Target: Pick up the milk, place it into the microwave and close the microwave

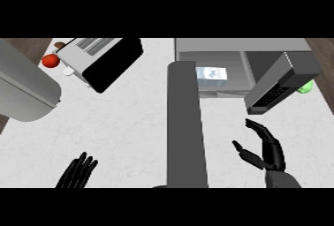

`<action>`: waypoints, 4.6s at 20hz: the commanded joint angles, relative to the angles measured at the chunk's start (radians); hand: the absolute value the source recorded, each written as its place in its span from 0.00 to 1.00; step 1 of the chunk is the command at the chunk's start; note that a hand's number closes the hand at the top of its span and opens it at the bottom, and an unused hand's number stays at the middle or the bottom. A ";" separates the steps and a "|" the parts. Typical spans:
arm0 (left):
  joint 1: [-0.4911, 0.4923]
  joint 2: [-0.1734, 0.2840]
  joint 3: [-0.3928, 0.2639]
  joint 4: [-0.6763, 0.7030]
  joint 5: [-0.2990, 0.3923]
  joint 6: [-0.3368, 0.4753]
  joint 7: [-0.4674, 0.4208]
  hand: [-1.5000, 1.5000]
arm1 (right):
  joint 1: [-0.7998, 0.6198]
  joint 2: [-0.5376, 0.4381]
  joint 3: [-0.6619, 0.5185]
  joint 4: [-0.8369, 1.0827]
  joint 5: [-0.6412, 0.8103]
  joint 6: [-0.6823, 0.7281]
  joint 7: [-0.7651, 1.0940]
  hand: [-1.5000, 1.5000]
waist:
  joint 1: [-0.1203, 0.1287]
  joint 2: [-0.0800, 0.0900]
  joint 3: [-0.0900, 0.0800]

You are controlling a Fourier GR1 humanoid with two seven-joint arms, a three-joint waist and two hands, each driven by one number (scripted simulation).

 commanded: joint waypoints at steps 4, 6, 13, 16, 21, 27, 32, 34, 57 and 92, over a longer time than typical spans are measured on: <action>-0.116 -0.023 -0.123 0.057 -0.189 0.046 0.044 1.00 | 0.162 -0.094 -0.007 -0.145 -0.045 0.131 -0.017 0.00 | -0.005 -0.001 -0.001; -0.131 -0.023 -0.141 0.113 -0.229 0.040 -0.031 1.00 | 0.227 -0.084 -0.032 -0.191 -0.089 0.143 -0.010 0.00 | -0.004 -0.001 -0.001; -0.334 -0.093 -0.245 0.297 -0.297 0.212 0.020 1.00 | 0.258 -0.191 -0.089 -0.240 -0.171 0.262 0.037 0.00 | 0.000 0.003 0.000; -0.409 -0.094 -0.257 0.353 -0.261 0.349 0.039 1.00 | 0.326 -0.187 -0.088 -0.222 -0.170 0.287 -0.036 0.00 | 0.001 0.003 0.000; -0.536 -0.064 -0.244 0.492 -0.331 0.248 0.010 1.00 | 0.343 -0.221 -0.095 -0.299 -0.203 0.304 0.032 0.00 | -0.003 0.003 0.000; -0.701 -0.094 -0.360 0.613 -0.317 0.146 0.257 1.00 | 0.373 -0.263 -0.091 -0.314 -0.221 0.356 0.037 0.00 | -0.022 0.005 0.000; -0.766 -0.094 -0.572 0.812 -0.274 0.240 0.170 1.00 | 0.365 -0.255 -0.075 -0.321 -0.219 0.351 0.018 0.00 | -0.028 0.008 -0.001; -0.790 -0.094 -0.668 0.791 -0.232 0.330 0.194 1.00 | 0.363 -0.266 -0.068 -0.304 -0.217 0.390 -0.029 0.00 | -0.029 0.008 0.000; -1.127 -0.093 -0.924 0.803 0.250 0.777 0.135 1.00 | 0.328 -0.306 0.057 -0.609 -0.306 0.436 0.158 0.00 | -0.193 0.029 -0.006; -1.623 -0.093 -0.785 1.063 0.516 0.963 0.117 1.00 | 0.107 -0.423 0.173 -0.823 -0.464 0.600 0.384 0.00 | -0.398 0.102 0.005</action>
